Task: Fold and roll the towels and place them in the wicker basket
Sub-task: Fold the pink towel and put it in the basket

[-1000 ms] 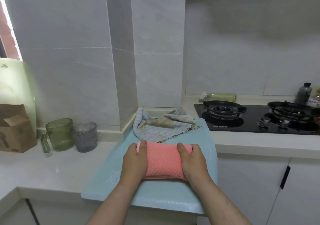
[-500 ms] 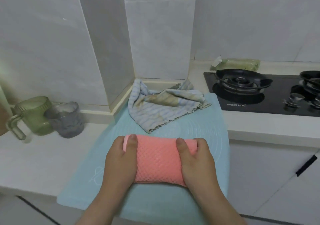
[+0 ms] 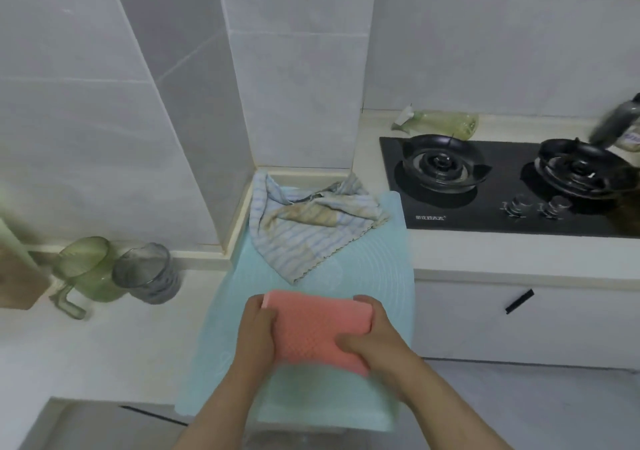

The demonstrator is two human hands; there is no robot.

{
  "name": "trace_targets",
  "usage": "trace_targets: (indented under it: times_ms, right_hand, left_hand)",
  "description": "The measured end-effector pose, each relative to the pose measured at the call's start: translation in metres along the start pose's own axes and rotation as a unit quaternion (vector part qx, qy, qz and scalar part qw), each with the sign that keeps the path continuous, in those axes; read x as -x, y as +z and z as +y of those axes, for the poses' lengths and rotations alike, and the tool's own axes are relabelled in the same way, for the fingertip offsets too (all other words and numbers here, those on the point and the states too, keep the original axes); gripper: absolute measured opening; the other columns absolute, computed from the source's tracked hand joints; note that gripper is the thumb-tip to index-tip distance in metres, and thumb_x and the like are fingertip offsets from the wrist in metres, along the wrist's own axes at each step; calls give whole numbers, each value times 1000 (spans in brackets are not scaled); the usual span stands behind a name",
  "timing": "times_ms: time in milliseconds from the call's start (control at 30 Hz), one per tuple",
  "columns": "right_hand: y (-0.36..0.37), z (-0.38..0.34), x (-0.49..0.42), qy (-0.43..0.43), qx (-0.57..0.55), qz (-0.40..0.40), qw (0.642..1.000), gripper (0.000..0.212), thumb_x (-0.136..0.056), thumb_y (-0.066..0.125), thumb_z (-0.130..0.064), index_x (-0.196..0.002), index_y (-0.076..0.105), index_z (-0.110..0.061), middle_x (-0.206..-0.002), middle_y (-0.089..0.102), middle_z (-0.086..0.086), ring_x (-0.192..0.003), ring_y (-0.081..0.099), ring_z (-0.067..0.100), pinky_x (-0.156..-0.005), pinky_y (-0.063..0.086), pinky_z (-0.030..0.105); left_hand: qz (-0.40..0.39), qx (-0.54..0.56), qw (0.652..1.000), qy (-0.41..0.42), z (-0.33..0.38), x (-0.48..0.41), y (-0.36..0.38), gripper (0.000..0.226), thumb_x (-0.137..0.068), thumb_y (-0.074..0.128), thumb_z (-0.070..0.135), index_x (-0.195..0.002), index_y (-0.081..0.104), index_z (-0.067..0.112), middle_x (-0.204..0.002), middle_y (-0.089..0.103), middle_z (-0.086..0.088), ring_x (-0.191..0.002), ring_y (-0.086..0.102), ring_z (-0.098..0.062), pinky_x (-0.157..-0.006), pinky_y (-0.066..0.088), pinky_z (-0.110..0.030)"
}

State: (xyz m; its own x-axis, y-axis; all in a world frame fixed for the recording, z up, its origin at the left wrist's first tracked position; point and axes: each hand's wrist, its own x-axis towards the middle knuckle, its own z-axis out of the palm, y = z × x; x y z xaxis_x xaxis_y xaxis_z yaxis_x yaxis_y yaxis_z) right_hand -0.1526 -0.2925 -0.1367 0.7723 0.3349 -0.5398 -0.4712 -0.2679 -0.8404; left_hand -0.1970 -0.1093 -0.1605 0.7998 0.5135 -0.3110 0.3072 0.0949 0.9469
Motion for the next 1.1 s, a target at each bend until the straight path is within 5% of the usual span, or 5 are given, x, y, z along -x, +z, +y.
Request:
trace_targets:
  times_ms: [167,333,467,733,1100]
  right_hand:
    - [-28,-49,46,-48,-93,70,992,60,-60,75,-15,-118,61,-19,-105,74,6,-93,72,24,-85,59,44]
    - [-51,-88,91,-120,-157,70,978,57,-63,78,-15,-118,61,-16,-103,75,8,-93,73,26,-74,58,36]
    - [-80,-105,123,-138,-129,53,981,79,-50,83,-17,-122,54,-32,-112,69,-3,-105,67,18,-84,58,40]
    - [-193,-107,173,-179,-98,122,971,57,-74,77,-1,-115,58,-35,-102,72,-11,-98,69,12,-81,60,39]
    - [-382,-84,213,-206,-127,187,952,52,-79,73,2,-117,57,-30,-97,73,-8,-90,71,10,-71,59,29]
  left_hand:
    - [-231,-11,973,8,69,15,-18,52,-57,75,43,-107,70,31,-114,71,-6,-108,65,-31,-95,47,-56]
    - [-235,24,970,56,123,35,-1,80,-44,93,47,-114,66,22,-110,71,-15,-102,65,-43,-84,44,-72]
    - [-258,95,961,44,148,52,36,85,-42,87,24,-121,59,10,-108,72,-16,-96,70,-32,-79,56,-47]
    - [-337,66,935,85,195,100,142,72,-44,79,12,-113,59,7,-86,71,-9,-68,68,-15,-45,48,-20]
    - [-355,65,929,78,207,161,336,66,-48,81,17,-112,63,15,-96,75,-9,-81,72,-22,-58,54,-30]
